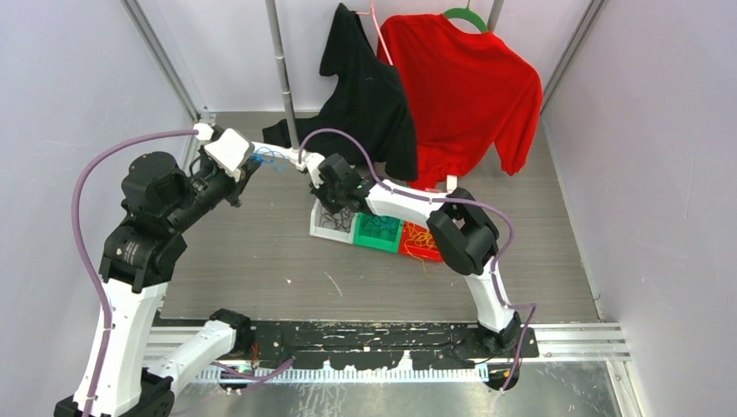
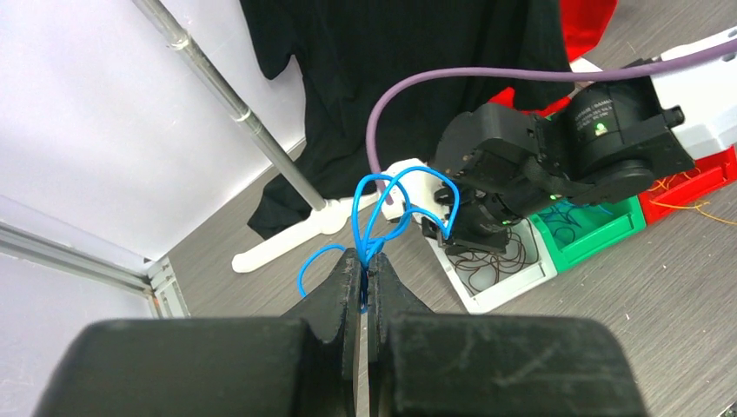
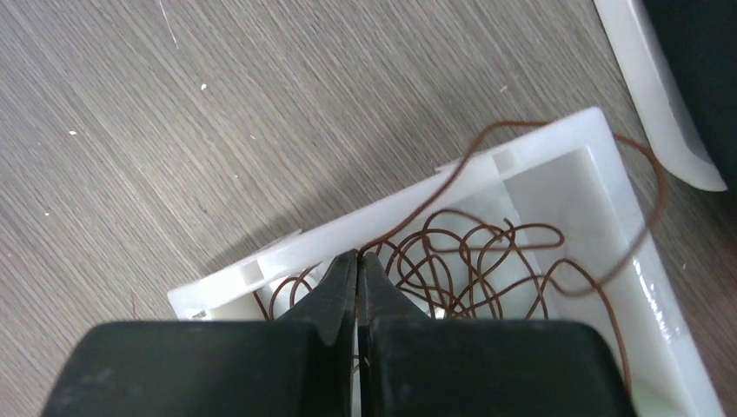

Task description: Untangle the cables

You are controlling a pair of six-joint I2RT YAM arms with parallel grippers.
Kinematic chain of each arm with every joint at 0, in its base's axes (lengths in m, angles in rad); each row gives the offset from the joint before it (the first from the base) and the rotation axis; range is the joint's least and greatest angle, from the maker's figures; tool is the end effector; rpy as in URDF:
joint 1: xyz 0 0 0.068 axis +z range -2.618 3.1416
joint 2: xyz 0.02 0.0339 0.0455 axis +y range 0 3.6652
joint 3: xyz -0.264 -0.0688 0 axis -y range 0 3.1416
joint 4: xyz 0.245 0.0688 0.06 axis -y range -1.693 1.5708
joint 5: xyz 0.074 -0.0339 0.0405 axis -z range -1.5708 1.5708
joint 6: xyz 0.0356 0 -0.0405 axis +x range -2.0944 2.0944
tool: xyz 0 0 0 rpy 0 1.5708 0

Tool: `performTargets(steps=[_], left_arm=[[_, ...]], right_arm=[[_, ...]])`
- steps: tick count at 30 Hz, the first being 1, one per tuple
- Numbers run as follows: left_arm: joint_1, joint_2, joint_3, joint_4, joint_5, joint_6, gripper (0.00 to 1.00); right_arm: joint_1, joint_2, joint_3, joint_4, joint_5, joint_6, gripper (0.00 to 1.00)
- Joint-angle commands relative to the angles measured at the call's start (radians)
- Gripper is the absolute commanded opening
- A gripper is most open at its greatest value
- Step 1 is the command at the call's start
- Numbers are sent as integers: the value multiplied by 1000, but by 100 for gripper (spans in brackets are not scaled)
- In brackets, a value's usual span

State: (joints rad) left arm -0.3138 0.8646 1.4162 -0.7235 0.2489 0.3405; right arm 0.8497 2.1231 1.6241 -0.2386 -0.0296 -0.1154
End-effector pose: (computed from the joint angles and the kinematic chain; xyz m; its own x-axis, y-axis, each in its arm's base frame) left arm 0.1236 -0.0493 0.4753 0.0236 0.3326 -0.9428 0.5539 0.7807 0.2893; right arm 0.3184 0.3638 0.2000 -0.3529 -0.5758 -0.7375 -0.8112 0.5810 -0.0654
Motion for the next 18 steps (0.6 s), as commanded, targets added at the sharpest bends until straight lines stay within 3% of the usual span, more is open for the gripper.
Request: performTargets(steps=[1, 10, 18], left_arm=[[5, -5, 47, 34, -10, 0, 0], [5, -5, 46, 42, -10, -4, 0], [4, -7, 43, 45, -7, -9, 0]], right_arm=[[-18, -147, -109, 210, 38, 127, 1], [-55, -416, -346, 311, 76, 245, 1], [-56, -467, -393, 250, 50, 280, 1]])
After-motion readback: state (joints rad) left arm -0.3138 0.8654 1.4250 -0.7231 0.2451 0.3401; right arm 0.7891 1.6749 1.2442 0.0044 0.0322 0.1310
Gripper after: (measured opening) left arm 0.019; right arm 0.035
